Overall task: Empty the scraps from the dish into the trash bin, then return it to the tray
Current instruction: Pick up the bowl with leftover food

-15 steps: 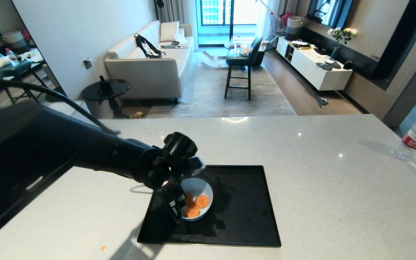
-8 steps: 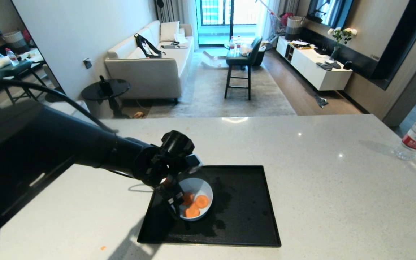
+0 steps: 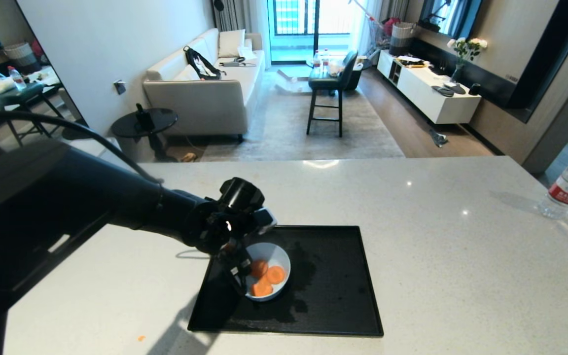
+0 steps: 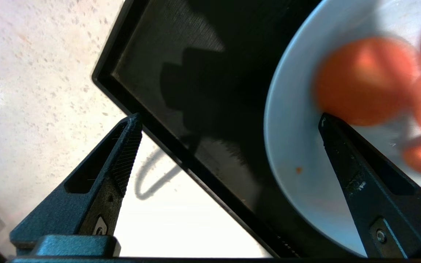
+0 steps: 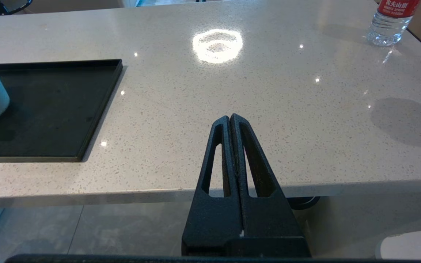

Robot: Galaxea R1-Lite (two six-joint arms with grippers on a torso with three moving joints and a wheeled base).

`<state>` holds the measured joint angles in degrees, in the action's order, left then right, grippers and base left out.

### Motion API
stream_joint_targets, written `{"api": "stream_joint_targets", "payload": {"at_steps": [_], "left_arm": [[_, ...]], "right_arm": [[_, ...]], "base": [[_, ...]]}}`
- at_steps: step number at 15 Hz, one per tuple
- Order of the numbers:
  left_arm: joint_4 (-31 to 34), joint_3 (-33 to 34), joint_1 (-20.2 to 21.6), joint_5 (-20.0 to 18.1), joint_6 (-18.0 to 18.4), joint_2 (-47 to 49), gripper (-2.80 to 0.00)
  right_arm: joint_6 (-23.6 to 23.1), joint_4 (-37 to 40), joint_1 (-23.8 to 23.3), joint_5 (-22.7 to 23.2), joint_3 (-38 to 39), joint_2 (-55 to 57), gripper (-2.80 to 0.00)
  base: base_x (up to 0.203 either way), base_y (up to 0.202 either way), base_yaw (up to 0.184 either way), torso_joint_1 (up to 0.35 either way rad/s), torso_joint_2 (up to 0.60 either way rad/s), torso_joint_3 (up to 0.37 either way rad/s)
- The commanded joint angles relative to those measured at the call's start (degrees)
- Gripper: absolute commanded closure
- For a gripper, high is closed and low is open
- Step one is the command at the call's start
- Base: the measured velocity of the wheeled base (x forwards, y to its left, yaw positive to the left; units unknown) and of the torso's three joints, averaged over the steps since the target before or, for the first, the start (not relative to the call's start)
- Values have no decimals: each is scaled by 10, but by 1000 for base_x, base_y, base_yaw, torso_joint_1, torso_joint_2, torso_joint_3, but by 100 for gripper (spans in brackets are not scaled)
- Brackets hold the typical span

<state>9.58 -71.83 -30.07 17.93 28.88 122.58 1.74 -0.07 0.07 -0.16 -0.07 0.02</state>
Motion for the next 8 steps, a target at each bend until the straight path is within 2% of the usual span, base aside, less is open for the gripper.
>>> {"api": "stream_joint_targets", "payload": {"at_steps": [1, 8], "left_arm": [[1, 2, 4, 2, 2, 1, -280], [21, 16, 1, 5, 1, -26, -280]], "right_arm": [[0, 0, 0, 0, 0, 0, 0], [0, 0, 0, 0, 0, 0, 0]], "base": [[0, 0, 0, 0, 0, 0], [0, 0, 0, 0, 0, 0]]}}
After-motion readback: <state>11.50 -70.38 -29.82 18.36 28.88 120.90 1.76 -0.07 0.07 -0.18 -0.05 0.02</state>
